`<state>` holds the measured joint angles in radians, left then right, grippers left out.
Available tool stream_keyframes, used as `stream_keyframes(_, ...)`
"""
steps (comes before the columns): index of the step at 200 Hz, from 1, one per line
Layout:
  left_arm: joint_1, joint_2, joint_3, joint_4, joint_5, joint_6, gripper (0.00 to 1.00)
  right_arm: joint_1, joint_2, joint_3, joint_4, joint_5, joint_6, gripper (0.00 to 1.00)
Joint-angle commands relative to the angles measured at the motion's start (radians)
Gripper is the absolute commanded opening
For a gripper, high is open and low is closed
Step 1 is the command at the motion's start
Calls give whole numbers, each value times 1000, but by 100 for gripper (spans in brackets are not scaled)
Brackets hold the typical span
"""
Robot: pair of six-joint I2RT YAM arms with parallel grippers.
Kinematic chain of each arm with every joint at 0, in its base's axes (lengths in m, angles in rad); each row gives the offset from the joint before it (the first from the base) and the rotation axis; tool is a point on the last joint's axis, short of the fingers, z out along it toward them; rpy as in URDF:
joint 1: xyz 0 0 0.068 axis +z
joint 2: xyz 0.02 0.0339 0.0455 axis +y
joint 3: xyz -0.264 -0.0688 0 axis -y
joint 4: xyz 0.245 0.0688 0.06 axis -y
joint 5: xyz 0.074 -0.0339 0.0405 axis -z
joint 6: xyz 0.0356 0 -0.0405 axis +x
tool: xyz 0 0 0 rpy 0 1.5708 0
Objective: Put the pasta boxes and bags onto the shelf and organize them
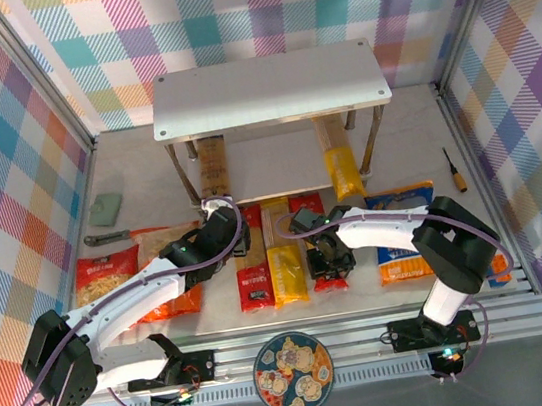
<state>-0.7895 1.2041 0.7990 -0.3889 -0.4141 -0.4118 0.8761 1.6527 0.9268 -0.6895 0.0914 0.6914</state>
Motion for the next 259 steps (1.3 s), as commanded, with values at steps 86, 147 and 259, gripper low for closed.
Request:
stream_keyframes(86,-3,-13,0,-2,-22,-16,54,17,1,-33,41,-130,-31,11)
stream_keyframes(147,-3,-12,8,-7,-29,-12,55,17,-80,-38,4,-48,-64,0)
stream_keyframes(259,-2,5,19,-11,-34,-10,55,18,-284,-48,-89,21,-89,0)
